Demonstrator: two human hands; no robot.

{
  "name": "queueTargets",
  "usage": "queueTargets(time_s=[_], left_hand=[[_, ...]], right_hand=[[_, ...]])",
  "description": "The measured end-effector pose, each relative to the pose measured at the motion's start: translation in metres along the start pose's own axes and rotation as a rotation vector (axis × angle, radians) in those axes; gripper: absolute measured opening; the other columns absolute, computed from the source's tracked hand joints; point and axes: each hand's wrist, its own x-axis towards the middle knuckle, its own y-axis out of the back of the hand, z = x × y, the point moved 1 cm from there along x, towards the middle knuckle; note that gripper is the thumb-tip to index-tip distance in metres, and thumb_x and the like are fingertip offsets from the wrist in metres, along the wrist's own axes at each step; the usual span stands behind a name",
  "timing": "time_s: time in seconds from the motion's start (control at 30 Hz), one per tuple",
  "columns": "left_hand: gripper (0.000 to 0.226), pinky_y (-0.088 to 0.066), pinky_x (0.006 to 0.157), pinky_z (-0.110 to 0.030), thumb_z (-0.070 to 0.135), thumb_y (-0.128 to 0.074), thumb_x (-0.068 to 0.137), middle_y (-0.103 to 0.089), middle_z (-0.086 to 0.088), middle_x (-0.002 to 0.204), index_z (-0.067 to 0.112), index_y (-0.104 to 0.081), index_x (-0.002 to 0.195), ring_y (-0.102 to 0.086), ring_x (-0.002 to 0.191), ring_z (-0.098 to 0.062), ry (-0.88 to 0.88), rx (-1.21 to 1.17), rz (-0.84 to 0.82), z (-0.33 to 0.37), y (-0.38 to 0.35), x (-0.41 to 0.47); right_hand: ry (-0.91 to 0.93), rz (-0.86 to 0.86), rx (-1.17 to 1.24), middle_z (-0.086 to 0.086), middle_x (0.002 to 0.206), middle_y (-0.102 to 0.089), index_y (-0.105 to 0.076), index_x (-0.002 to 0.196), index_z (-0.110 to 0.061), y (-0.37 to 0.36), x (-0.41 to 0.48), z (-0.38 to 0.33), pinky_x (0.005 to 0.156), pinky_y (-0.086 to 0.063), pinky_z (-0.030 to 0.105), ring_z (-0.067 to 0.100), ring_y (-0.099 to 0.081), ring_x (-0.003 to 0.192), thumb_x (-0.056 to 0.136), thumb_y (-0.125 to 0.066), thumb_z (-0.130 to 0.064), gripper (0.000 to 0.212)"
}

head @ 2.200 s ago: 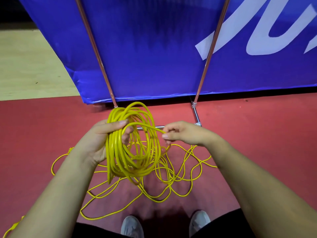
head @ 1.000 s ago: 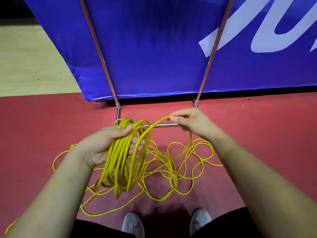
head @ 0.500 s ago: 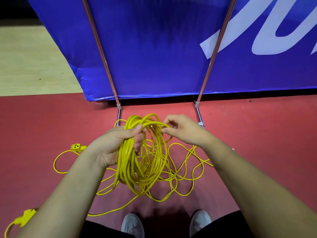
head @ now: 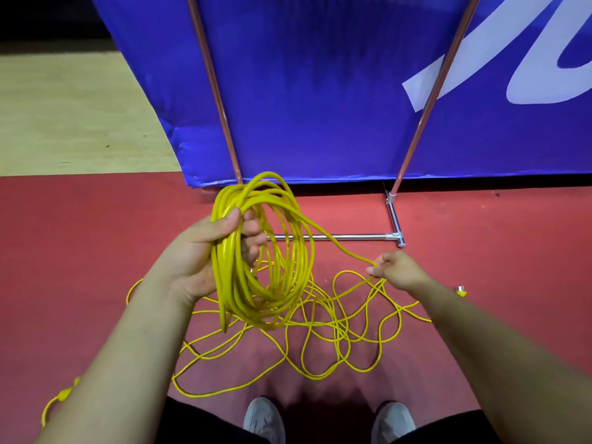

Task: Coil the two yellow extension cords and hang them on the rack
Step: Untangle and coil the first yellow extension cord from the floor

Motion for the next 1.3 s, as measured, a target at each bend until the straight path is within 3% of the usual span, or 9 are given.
queueTargets(time_s=[0.1, 0.2, 0.37, 0.5, 0.6, 0.73, 0.9, 1.1, 1.3], left_hand=[[0.037, -0.059, 0.06, -0.029, 0.02, -0.092, 0.046, -0.075, -0.011, 0.092, 0.01, -0.072, 0.075, -0.073, 0.081, -0.021, 0.005, -0.08, 0.076, 0.0, 0.001, 0.005], [0.018, -0.053, 0.053, -0.023, 0.024, -0.068, 0.075, -0.071, -0.001, 0.076, 0.012, -0.065, 0.086, -0.068, 0.062, -0.011, -0.04, -0.018, 0.186, -0.002, 0.002, 0.014], [0.026, -0.048, 0.052, -0.02, 0.026, -0.059, 0.083, -0.058, 0.005, 0.062, 0.009, -0.063, 0.1, -0.056, 0.052, -0.007, -0.118, 0.073, 0.26, -0.005, 0.009, 0.019], [0.01, -0.052, 0.051, -0.021, 0.019, -0.063, 0.087, -0.065, -0.001, 0.063, 0.01, -0.064, 0.09, -0.064, 0.053, -0.012, -0.085, 0.141, 0.358, -0.006, 0.012, 0.017], [0.021, -0.059, 0.059, -0.029, 0.014, -0.062, 0.085, -0.074, -0.017, 0.078, 0.004, -0.061, 0.103, -0.073, 0.07, -0.025, 0.017, 0.263, 0.321, -0.014, 0.004, 0.014], [0.03, -0.058, 0.065, -0.037, 0.018, -0.062, 0.077, -0.072, -0.023, 0.088, 0.005, -0.058, 0.104, -0.073, 0.075, -0.03, 0.157, 0.312, 0.12, -0.022, -0.01, 0.007], [0.019, -0.059, 0.063, -0.037, 0.016, -0.063, 0.078, -0.072, -0.022, 0.089, 0.004, -0.062, 0.093, -0.072, 0.071, -0.026, 0.198, 0.207, 0.035, -0.026, -0.021, 0.006], [0.006, -0.053, 0.052, -0.029, 0.012, -0.073, 0.072, -0.063, -0.005, 0.067, 0.014, -0.068, 0.075, -0.061, 0.054, -0.018, 0.194, 0.271, -0.005, -0.04, -0.031, 0.013], [0.031, -0.048, 0.053, -0.023, 0.022, -0.088, 0.053, -0.053, 0.004, 0.06, 0.014, -0.068, 0.074, -0.053, 0.049, -0.011, 0.088, -0.017, -0.005, -0.02, -0.01, 0.018]], right_hand=[[-0.046, 0.012, 0.375, 0.009, 0.069, -0.058, -0.057, 0.07, -0.009, -0.012, -0.002, -0.009, 0.071, -0.048, 0.036, 0.023, -0.056, 0.068, 0.088, -0.068, -0.007, 0.02], [-0.07, 0.018, 0.659, 0.011, 0.067, -0.054, -0.05, 0.086, -0.008, -0.022, -0.009, -0.039, 0.054, -0.057, 0.029, 0.022, -0.057, 0.056, 0.093, -0.061, -0.003, 0.014], [0.252, 0.005, 0.068, -0.004, 0.049, -0.048, -0.065, 0.083, -0.001, -0.014, -0.03, -0.096, 0.045, -0.035, 0.021, 0.0, -0.041, 0.037, 0.09, -0.062, -0.005, 0.008], [0.359, -0.518, -0.273, -0.008, 0.046, -0.047, -0.073, 0.084, -0.01, 0.009, -0.074, -0.146, 0.043, -0.032, 0.017, 0.002, -0.039, 0.04, 0.088, -0.065, -0.009, 0.008], [0.444, -0.776, -0.042, 0.0, 0.05, -0.043, -0.069, 0.084, -0.011, 0.02, -0.103, -0.17, 0.045, -0.029, 0.02, 0.011, -0.035, 0.045, 0.09, -0.065, -0.009, 0.008], [0.505, -0.481, 0.48, -0.004, 0.049, -0.039, -0.065, 0.085, -0.007, 0.02, -0.102, -0.184, 0.047, -0.023, 0.023, 0.011, -0.027, 0.045, 0.091, -0.06, -0.004, 0.008], [0.472, -0.229, 0.737, -0.003, 0.048, -0.039, -0.056, 0.088, -0.008, 0.012, -0.092, -0.173, 0.05, -0.018, 0.028, 0.012, -0.024, 0.043, 0.092, -0.061, -0.006, 0.007], [0.449, -0.191, 0.662, 0.007, 0.053, -0.041, -0.056, 0.082, -0.01, 0.004, -0.089, -0.169, 0.046, -0.023, 0.024, 0.013, -0.03, 0.044, 0.09, -0.065, -0.009, 0.012], [0.377, -0.216, 0.538, 0.003, 0.061, -0.051, -0.061, 0.088, -0.011, 0.02, -0.069, -0.124, 0.053, -0.04, 0.025, 0.017, -0.047, 0.052, 0.093, -0.061, -0.013, 0.005]])
